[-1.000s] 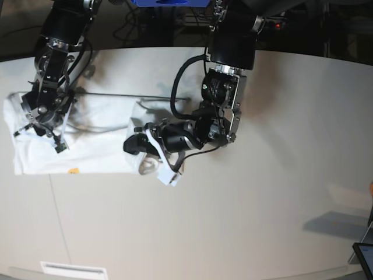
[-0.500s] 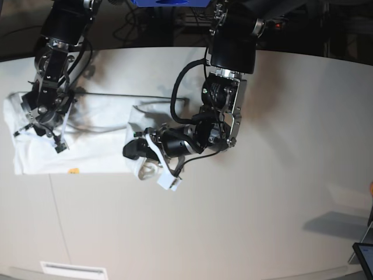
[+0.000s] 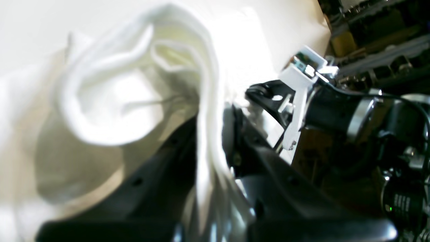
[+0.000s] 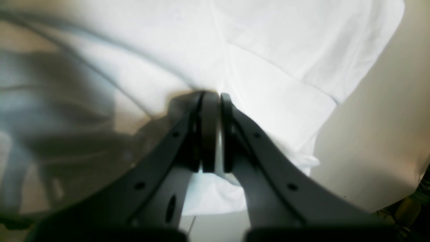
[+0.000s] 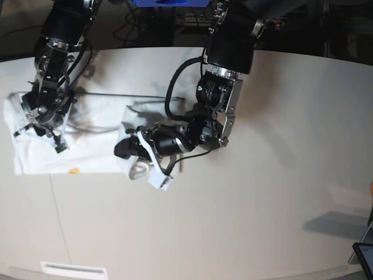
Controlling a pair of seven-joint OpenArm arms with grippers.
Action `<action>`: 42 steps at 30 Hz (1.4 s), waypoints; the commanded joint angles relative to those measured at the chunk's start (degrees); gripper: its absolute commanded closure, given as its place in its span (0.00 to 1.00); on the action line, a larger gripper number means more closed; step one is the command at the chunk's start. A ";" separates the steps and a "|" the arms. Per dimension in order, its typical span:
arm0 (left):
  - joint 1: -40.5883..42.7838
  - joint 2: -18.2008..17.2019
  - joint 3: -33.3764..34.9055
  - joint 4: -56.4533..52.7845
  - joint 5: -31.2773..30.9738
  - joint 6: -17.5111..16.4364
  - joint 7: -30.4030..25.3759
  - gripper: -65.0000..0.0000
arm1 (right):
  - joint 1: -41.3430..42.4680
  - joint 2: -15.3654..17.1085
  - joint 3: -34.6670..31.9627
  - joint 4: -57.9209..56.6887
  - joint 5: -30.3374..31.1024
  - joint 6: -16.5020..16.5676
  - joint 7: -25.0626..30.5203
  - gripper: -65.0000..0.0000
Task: Fold the T-shirt properly
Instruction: 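Lay the folded end flat onto the strip with the left gripper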
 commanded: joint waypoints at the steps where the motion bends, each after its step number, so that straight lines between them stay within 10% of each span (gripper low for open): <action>1: -1.32 0.60 0.10 1.10 -1.47 -0.70 -1.25 0.99 | 0.12 0.19 0.06 0.06 0.24 0.58 -0.58 0.95; 6: -2.72 0.60 0.10 0.92 -1.91 -0.70 -1.25 0.98 | 0.12 0.19 0.06 0.06 0.24 0.58 -0.58 0.95; 14: -5.45 0.60 0.36 0.66 -15.19 -1.05 -1.25 0.40 | 0.12 0.19 0.06 0.06 0.24 0.58 -0.58 0.95; 17: -8.26 0.60 4.85 0.57 -22.05 -5.71 -1.25 0.38 | 0.12 0.19 0.06 0.06 0.24 0.58 -0.58 0.95; 28: -9.84 -2.73 7.57 2.59 -20.81 -8.26 -1.17 0.40 | 0.12 0.19 0.06 0.06 0.16 0.58 -0.58 0.95; 35: -0.70 -9.85 6.60 15.07 1.95 -2.19 -1.17 1.00 | 0.12 0.19 0.06 0.06 0.16 0.58 -0.58 0.95; 42: 3.52 -9.77 4.05 18.41 9.69 0.71 -1.08 1.00 | 0.12 0.19 0.06 0.06 0.16 0.58 -0.58 0.95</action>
